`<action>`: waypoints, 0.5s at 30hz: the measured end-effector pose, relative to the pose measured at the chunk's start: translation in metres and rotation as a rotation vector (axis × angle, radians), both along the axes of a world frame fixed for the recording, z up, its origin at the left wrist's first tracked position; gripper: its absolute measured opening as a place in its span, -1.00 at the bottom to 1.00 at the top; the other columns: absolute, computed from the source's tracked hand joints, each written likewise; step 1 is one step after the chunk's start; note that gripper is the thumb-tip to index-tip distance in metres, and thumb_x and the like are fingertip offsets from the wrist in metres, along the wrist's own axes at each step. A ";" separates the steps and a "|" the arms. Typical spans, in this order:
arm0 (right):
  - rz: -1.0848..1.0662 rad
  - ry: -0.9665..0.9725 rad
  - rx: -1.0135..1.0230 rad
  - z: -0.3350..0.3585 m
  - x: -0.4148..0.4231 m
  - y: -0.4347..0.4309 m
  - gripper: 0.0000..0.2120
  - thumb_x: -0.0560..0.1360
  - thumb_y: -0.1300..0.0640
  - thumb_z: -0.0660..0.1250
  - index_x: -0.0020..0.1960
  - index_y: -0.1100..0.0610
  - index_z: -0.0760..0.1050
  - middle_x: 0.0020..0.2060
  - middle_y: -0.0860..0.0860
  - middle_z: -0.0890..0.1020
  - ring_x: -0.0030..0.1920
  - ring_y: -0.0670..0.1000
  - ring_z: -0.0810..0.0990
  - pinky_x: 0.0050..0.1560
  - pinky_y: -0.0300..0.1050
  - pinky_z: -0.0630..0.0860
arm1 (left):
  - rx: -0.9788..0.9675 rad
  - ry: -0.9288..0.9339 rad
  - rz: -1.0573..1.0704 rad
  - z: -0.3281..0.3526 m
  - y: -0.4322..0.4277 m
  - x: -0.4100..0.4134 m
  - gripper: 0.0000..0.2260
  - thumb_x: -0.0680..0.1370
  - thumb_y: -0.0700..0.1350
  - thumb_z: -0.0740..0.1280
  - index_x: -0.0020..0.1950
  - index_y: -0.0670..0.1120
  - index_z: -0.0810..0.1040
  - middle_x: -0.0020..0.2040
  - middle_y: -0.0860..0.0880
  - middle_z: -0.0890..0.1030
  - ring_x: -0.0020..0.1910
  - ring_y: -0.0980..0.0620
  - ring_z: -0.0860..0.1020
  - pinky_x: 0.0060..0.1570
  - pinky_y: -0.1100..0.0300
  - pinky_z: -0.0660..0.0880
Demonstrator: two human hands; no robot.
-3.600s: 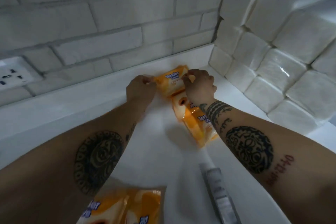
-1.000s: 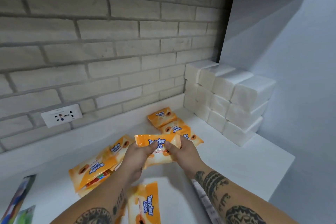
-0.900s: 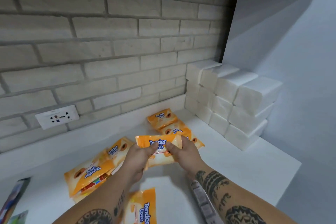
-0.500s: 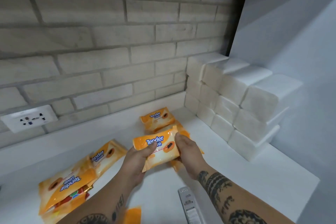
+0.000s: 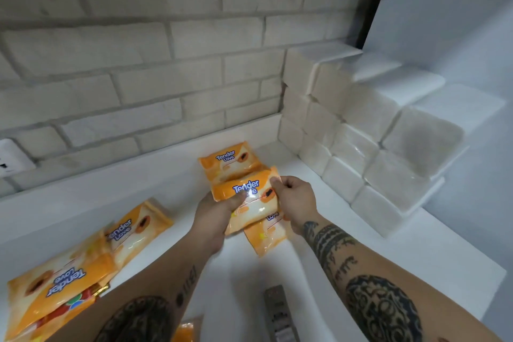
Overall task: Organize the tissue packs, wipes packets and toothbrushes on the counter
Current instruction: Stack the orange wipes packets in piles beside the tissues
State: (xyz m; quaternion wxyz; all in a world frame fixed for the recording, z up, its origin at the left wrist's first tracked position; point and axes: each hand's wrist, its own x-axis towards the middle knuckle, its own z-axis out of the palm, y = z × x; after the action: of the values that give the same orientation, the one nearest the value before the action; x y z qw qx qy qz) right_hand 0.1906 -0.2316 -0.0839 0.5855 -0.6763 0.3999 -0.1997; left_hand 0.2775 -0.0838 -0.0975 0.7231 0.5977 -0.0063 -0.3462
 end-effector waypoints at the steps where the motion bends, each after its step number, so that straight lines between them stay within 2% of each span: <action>1: 0.038 0.008 -0.005 0.002 0.004 -0.005 -0.77 0.61 0.02 0.41 -0.16 0.10 0.67 -0.38 0.00 0.68 -0.52 -0.06 0.54 -0.55 -0.23 0.41 | 0.033 -0.029 0.028 0.000 -0.004 0.005 -0.74 0.49 -0.20 0.54 0.15 -0.05 0.66 0.00 -0.11 0.76 -0.05 -0.20 0.74 -0.06 -0.24 0.67; 2: 0.074 0.018 -0.019 0.004 0.008 -0.008 -0.80 0.60 0.00 0.42 -0.09 0.11 0.68 -0.35 -0.02 0.70 -0.53 -0.08 0.56 -0.57 -0.25 0.41 | 0.073 -0.060 0.058 0.000 -0.009 0.009 -0.74 0.47 -0.17 0.57 0.14 -0.05 0.66 -0.02 -0.09 0.77 -0.08 -0.18 0.75 -0.06 -0.23 0.67; 3: 0.097 0.034 -0.051 0.004 0.014 -0.013 -0.83 0.59 -0.02 0.43 -0.02 0.09 0.68 -0.27 -0.04 0.73 -0.46 -0.07 0.63 -0.51 -0.21 0.50 | 0.129 -0.093 0.092 0.000 -0.013 0.014 -0.71 0.44 -0.14 0.60 0.12 -0.05 0.66 -0.03 -0.07 0.77 -0.10 -0.17 0.75 -0.05 -0.23 0.68; 5: 0.099 0.080 -0.147 0.003 0.024 -0.019 -0.81 0.56 -0.03 0.45 0.11 0.04 0.67 -0.12 -0.07 0.74 -0.19 -0.01 0.72 -0.18 -0.08 0.66 | 0.289 -0.197 0.142 -0.001 -0.021 0.023 -0.61 0.36 -0.02 0.64 0.12 -0.04 0.64 0.00 -0.02 0.75 -0.08 -0.12 0.74 0.01 -0.18 0.68; 6: 0.089 0.100 -0.186 0.001 0.029 -0.022 -0.76 0.55 -0.04 0.45 0.17 0.02 0.64 -0.05 -0.07 0.73 -0.08 0.00 0.71 -0.03 -0.05 0.67 | 0.376 -0.265 0.149 0.000 -0.025 0.025 -0.56 0.34 0.05 0.64 0.15 -0.02 0.62 0.04 -0.01 0.74 -0.03 -0.10 0.72 0.07 -0.14 0.67; 8: 0.074 0.117 -0.240 0.000 0.037 -0.026 -0.65 0.54 -0.06 0.45 0.28 0.02 0.59 0.07 -0.03 0.71 0.04 0.03 0.68 0.12 0.00 0.64 | 0.486 -0.372 0.161 0.002 -0.033 0.028 -0.44 0.33 0.13 0.62 0.25 0.00 0.58 0.15 0.00 0.70 0.10 -0.11 0.68 0.18 -0.06 0.62; 10: 0.081 0.133 -0.254 -0.001 0.044 -0.029 -0.62 0.56 -0.05 0.43 0.33 0.03 0.54 0.12 0.02 0.70 0.05 0.04 0.66 0.10 -0.03 0.62 | 0.554 -0.444 0.169 0.002 -0.039 0.031 -0.31 0.35 0.12 0.62 0.40 -0.06 0.48 0.28 -0.05 0.63 0.24 -0.15 0.62 0.23 0.00 0.54; 12: 0.102 0.169 -0.279 -0.006 0.050 -0.033 -0.61 0.59 -0.04 0.40 0.36 0.05 0.52 0.15 0.05 0.69 -0.01 0.03 0.64 -0.06 -0.15 0.56 | 0.623 -0.507 0.162 0.002 -0.044 0.034 -0.23 0.37 0.10 0.62 0.47 -0.09 0.39 0.35 -0.10 0.55 0.31 -0.18 0.56 0.23 0.03 0.49; 13: 0.113 0.194 -0.295 -0.009 0.053 -0.034 -0.62 0.60 -0.03 0.39 0.38 0.06 0.51 0.16 0.07 0.69 -0.03 0.04 0.64 -0.11 -0.17 0.53 | 0.653 -0.528 0.155 0.001 -0.045 0.034 -0.24 0.37 0.10 0.62 0.46 -0.08 0.38 0.34 -0.11 0.52 0.30 -0.18 0.55 0.21 0.03 0.49; 15: 0.136 0.245 -0.320 -0.017 0.057 -0.035 -0.61 0.62 -0.04 0.34 0.40 0.08 0.48 0.18 0.10 0.69 -0.02 0.08 0.67 -0.08 -0.14 0.58 | 0.707 -0.560 0.131 -0.004 -0.047 0.033 -0.33 0.38 0.13 0.61 0.37 -0.02 0.41 0.23 -0.07 0.44 0.16 -0.17 0.58 0.08 0.06 0.49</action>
State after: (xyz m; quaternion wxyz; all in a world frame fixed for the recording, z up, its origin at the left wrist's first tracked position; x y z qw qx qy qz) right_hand 0.2477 -0.2662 -0.1006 0.4297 -0.8052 0.3849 -0.1370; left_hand 0.3110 -0.1307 -0.1013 0.4655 0.8775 -0.0452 -0.1057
